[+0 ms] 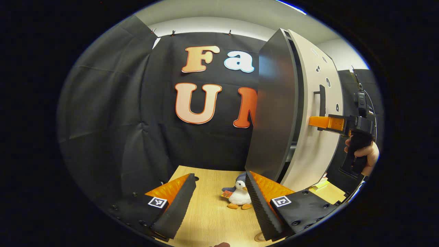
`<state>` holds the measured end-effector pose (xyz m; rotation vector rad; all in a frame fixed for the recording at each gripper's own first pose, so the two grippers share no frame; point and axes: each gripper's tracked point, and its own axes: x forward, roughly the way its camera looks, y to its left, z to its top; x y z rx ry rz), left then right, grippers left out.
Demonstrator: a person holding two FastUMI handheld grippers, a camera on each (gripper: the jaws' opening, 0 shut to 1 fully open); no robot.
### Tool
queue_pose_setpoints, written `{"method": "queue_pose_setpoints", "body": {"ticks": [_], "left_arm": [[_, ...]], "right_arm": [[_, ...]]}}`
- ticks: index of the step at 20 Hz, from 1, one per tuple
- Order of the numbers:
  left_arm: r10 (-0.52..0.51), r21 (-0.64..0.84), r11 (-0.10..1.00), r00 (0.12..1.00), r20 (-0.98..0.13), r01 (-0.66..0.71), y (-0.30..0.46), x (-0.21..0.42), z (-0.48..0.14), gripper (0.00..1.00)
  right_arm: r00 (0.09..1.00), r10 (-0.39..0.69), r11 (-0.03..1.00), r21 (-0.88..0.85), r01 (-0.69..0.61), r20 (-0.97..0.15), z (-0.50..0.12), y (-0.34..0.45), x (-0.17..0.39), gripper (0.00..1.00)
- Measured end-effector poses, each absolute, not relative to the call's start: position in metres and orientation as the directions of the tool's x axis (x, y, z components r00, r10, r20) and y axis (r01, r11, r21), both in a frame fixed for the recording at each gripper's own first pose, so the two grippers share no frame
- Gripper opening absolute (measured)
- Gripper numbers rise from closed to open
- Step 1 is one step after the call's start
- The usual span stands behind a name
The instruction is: Open the cabinet door with the right hand, grasp the bottle in the cabinet with the left hand and place it on the coaster, then close the cabinet door with the right hand.
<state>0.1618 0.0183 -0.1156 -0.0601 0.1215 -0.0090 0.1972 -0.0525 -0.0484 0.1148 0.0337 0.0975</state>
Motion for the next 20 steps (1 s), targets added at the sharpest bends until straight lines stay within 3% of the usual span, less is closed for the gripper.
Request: {"method": "queue_pose_setpoints", "body": {"ticks": [7, 13, 20], "left_arm": [[-0.040, -0.087, 0.996, 0.990, -0.134, 0.028, 0.011, 0.173, -0.119, 0.95], [-0.015, -0.067, 0.998, 0.994, -0.104, 0.008, 0.000, 0.158, -0.099, 0.95], [0.028, -0.010, 1.000, 0.996, -0.089, -0.029, -0.040, 0.122, -0.073, 0.94]], "right_arm": [[0.999, 0.038, 0.999, 0.024, -0.037, -0.021, -0.053, -0.052, 0.204, 0.95], [0.994, 0.075, 0.996, 0.060, -0.070, -0.080, -0.058, -0.051, 0.201, 0.95], [0.991, 0.128, 0.990, 0.065, -0.125, -0.047, -0.034, -0.074, 0.116, 0.95]]}}
